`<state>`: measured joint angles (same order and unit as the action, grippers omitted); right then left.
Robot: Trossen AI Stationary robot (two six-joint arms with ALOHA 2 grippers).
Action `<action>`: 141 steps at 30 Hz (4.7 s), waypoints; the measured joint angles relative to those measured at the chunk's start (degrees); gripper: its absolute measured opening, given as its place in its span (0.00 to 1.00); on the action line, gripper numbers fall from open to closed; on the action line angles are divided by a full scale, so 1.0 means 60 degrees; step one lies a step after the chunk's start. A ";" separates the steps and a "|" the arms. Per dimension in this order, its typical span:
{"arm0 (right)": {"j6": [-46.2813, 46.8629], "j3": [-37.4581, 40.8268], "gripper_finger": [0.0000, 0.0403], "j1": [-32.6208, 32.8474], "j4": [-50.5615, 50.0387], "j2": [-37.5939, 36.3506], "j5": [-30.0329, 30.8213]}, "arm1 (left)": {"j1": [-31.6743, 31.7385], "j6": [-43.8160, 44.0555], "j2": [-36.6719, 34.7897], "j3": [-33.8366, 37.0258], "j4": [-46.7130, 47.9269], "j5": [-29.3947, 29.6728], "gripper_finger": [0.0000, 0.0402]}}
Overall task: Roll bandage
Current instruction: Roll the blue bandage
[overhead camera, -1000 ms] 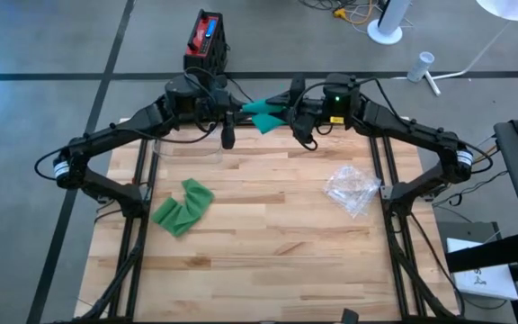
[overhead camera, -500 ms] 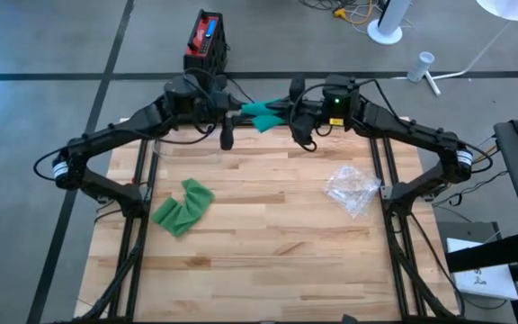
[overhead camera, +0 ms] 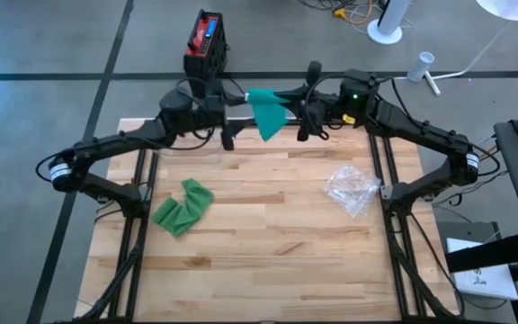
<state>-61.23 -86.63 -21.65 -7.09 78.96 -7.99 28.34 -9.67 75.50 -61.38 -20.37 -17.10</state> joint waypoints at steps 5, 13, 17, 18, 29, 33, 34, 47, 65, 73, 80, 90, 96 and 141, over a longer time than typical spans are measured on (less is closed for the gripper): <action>0.1218 0.0000 0.06 0.0000 0.0122 0.0058 0.0553 | -0.0008 0.0792 0.0198 0.0541 -0.1598 0.0000 0.67; 0.1343 0.0004 0.06 0.0004 0.0337 0.0288 0.1254 | -0.0025 0.1626 0.0973 0.0541 -0.2943 -0.0372 0.67; 0.1290 0.0004 0.07 0.0000 0.0255 0.0296 0.1615 | -0.0025 0.1457 0.0905 0.0549 -0.2614 -0.0500 0.68; 0.1314 0.0004 0.07 0.0000 0.0262 0.0263 0.1618 | 0.0000 0.1251 0.0832 0.0561 -0.2376 -0.0432 0.68; 0.2208 0.0007 0.07 0.0000 -0.0224 -0.0106 0.1500 | 0.0003 -0.0456 0.0302 0.0629 -0.1369 0.0465 0.65; 0.2073 0.0011 0.06 -0.0004 -0.0169 -0.0101 0.1274 | -0.0194 0.0439 0.0622 0.0657 -0.2915 -0.0796 0.66; 0.2073 0.0015 0.06 -0.0004 -0.0164 -0.0076 0.1078 | -0.0252 0.0541 0.0767 0.0672 -0.3136 -0.0623 0.66; 0.2214 0.0036 0.06 0.0025 -0.0371 -0.0006 0.0588 | -0.0386 0.0150 0.1305 0.0651 -0.3329 0.1730 0.65; 0.2782 0.0036 0.06 0.0106 -0.0309 0.0193 -0.0779 | -0.0412 0.0047 0.1756 0.0276 -0.4151 0.1363 0.52; 0.3325 0.0036 0.07 0.0106 -0.0463 0.0036 -0.0978 | -0.0393 -0.0074 0.1726 0.0248 -0.3282 0.1371 0.04; 0.2701 0.0036 0.06 -0.0028 -0.0712 -0.0424 -0.0632 | -0.0393 -0.0467 0.1256 0.0250 -0.1819 0.1523 0.00; 0.3078 -0.0051 0.06 -0.0648 -0.0951 -0.1114 -0.1705 | -0.0401 -0.0613 0.0952 0.0243 -0.0416 0.1559 0.00; 0.2541 -0.0051 0.07 -0.0839 -0.1174 -0.1602 -0.1987 | -0.0401 -0.0565 0.0877 0.0337 -0.0115 0.1606 0.00; -0.2137 -0.0036 0.06 -0.0477 0.1222 0.0397 -0.0948 | -0.1008 -0.2630 -0.3038 0.0211 0.2059 0.2172 0.61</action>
<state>-74.05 -86.85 -24.51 0.24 81.34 -13.68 22.29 -25.45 57.28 -60.11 -8.01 -4.07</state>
